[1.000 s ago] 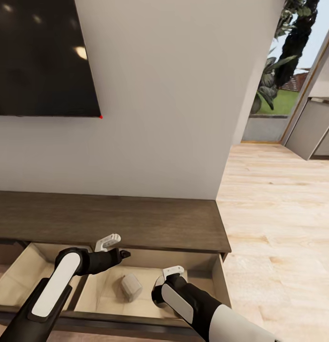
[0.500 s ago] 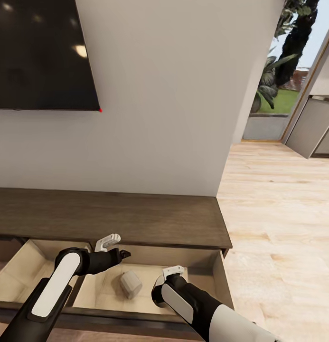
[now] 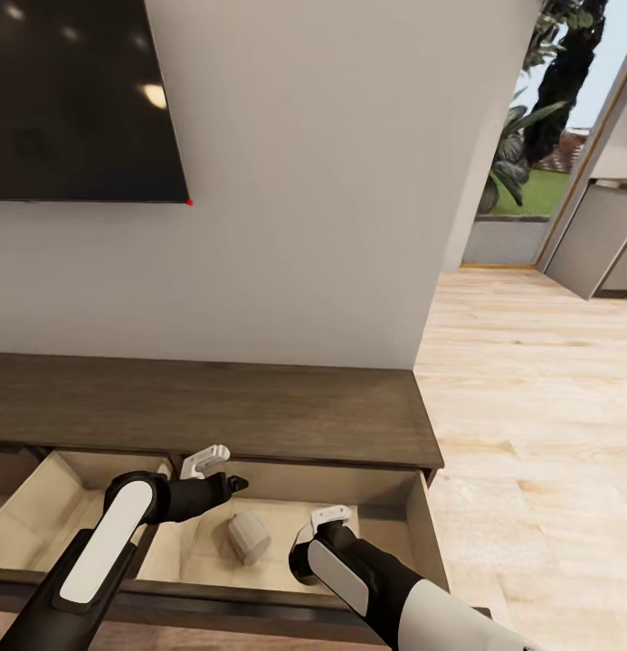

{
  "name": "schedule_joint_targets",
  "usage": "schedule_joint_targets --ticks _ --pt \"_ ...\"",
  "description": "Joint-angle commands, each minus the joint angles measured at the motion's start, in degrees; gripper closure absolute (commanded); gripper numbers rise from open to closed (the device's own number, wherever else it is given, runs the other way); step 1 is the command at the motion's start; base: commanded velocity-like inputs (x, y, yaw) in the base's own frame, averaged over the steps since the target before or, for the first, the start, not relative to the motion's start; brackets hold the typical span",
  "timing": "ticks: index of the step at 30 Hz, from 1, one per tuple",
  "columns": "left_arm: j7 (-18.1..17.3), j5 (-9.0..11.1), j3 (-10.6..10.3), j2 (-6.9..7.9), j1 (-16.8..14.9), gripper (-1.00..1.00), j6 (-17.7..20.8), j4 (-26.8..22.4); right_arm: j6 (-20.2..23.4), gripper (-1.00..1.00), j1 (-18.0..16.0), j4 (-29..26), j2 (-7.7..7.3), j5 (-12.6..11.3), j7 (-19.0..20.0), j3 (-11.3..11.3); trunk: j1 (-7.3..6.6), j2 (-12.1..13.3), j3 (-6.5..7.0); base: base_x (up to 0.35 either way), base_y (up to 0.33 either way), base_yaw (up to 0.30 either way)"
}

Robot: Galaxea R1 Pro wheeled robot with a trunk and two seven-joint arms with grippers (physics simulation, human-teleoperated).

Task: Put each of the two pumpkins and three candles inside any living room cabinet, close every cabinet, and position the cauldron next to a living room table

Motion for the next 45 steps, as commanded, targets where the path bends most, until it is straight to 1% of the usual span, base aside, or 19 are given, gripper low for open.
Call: schedule_joint_targets --ticks 1,2,8,30,45 --pt "0.60 0.55 -0.10 0.04 -0.04 -1.00 0.02 -0.05 0.03 1.00 -0.08 -0.05 -0.03 -0.51 -0.49 0.26 -0.01 -0.02 -0.05 0.000 0.000 0.000" --pt "0.60 0.55 -0.09 0.04 -0.04 -1.00 0.03 -0.08 0.03 1.00 -0.06 -0.02 -0.02 -0.53 -0.50 0.26 -0.01 -0.02 -0.05 0.000 0.000 0.000" --pt "0.60 0.55 -0.10 0.05 -0.04 -1.00 0.02 -0.10 0.00 1.00 -0.07 0.02 -0.04 -0.54 -0.50 0.26 1.31 -2.43 -1.13 0.000 0.000 0.000" --pt "0.60 0.73 -0.08 -0.03 -0.04 -1.00 0.00 -0.14 -0.08 1.00 -0.13 0.11 -0.10 -0.63 -0.50 0.19 1.31 -2.43 -1.13 0.001 0.000 0.000" --pt "0.60 0.73 0.00 0.13 -0.04 -1.00 0.02 -0.14 -3.90 1.00 -0.13 0.45 -0.01 -1.67 -1.26 -0.52 1.31 -2.43 -1.13 0.000 0.000 0.000"
